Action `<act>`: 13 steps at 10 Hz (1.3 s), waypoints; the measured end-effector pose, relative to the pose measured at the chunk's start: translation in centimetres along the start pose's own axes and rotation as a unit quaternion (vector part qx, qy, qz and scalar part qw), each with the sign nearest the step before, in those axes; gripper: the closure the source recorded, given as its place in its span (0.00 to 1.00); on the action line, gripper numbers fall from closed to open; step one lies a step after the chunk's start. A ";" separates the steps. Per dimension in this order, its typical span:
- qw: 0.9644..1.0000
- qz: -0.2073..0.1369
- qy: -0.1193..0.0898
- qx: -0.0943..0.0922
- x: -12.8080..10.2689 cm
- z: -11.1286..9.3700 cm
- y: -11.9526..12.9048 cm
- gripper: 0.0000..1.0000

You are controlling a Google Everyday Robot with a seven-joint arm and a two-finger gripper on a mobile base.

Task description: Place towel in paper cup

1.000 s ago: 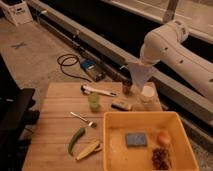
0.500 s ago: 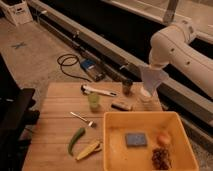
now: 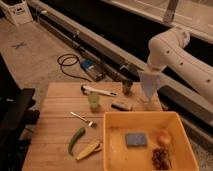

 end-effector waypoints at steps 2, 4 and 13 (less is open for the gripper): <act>1.000 0.002 0.007 -0.018 0.2 1.9 -0.3 1.00; 1.000 0.001 0.014 -0.027 0.1 3.3 -0.6 1.00; 1.000 0.005 0.017 -0.014 -0.3 8.9 -0.7 1.00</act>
